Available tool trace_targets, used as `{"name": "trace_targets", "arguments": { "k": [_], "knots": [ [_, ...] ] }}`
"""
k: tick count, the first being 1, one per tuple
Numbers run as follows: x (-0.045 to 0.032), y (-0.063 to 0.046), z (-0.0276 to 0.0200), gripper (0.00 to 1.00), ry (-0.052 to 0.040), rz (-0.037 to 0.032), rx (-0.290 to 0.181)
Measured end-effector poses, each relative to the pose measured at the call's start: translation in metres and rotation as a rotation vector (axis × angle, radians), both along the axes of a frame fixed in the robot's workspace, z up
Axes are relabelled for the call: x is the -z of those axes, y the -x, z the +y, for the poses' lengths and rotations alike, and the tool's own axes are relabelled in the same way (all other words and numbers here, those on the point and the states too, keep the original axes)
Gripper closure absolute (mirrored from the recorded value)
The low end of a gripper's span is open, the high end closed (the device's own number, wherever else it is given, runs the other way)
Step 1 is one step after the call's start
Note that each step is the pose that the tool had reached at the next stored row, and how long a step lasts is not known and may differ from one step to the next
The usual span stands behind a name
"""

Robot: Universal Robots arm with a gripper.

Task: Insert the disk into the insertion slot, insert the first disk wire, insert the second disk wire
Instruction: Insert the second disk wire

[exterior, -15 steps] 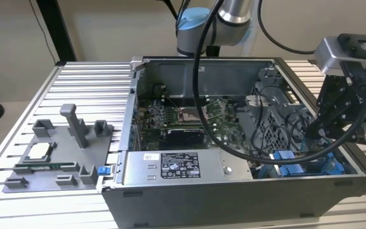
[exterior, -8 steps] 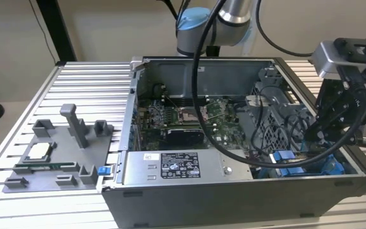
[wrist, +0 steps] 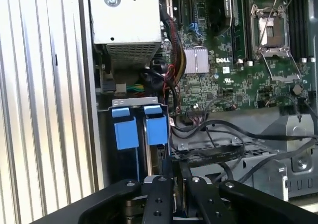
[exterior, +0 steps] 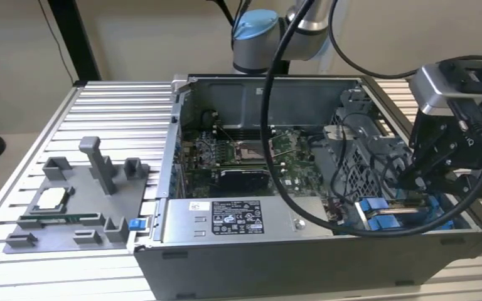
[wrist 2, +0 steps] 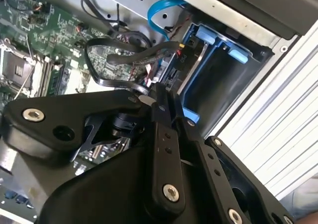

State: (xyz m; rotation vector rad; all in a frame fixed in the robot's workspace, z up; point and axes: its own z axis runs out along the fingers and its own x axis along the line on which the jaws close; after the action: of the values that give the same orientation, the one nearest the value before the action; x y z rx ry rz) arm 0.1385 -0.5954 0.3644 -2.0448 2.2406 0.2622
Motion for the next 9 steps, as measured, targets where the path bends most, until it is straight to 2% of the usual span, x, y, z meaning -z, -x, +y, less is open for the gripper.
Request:
{"name": "trace_targets", "arguments": {
  "k": [4, 9],
  "knots": [
    [0.0038, -0.0010, -0.0004, 1.00, 0.0001, -0.0014, -0.027],
    [0.0055, -0.0044, -0.0005, 1.00, 0.0002, -0.0084, -0.048]
  ]
}}
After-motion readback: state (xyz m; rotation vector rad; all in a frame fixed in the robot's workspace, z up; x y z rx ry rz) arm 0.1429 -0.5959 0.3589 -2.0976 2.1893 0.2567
